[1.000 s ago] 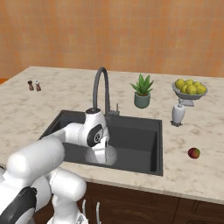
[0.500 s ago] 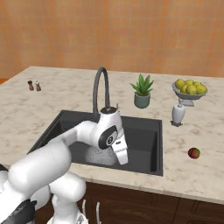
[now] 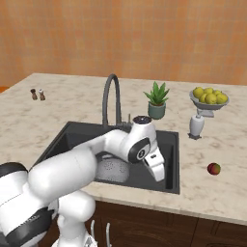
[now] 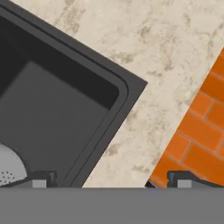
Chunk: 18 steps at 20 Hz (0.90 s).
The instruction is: Put the colander in the sink, put the mango in the colander, and turn on the sink faucet and pour water over the colander.
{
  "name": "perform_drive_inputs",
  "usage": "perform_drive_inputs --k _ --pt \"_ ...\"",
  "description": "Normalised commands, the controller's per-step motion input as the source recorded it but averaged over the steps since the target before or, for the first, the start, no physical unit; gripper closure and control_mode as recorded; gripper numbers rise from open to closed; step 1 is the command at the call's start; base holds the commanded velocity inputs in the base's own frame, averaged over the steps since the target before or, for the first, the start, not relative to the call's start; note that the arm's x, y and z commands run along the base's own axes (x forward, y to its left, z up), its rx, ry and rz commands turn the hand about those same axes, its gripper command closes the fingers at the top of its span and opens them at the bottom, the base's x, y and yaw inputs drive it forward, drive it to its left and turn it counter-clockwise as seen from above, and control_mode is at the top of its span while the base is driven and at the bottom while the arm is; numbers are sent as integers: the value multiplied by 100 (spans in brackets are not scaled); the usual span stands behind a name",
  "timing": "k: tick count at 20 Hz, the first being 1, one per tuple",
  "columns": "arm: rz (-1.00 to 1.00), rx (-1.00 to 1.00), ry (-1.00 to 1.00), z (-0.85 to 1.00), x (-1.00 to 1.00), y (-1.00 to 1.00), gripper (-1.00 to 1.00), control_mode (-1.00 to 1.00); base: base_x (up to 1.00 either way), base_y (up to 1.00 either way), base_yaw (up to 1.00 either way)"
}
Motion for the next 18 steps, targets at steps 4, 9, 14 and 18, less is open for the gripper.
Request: perform_drive_inputs --k 4,9,14,18 --pt "5 0 1 15 10 -68 -100 -100 0 0 0" --pt "4 0 5 24 10 -54 -100 -100 0 0 0" --pt "1 0 7 17 8 -39 -100 -100 0 0 0" --pt "0 0 9 14 6 -20 -100 -100 0 0 0"
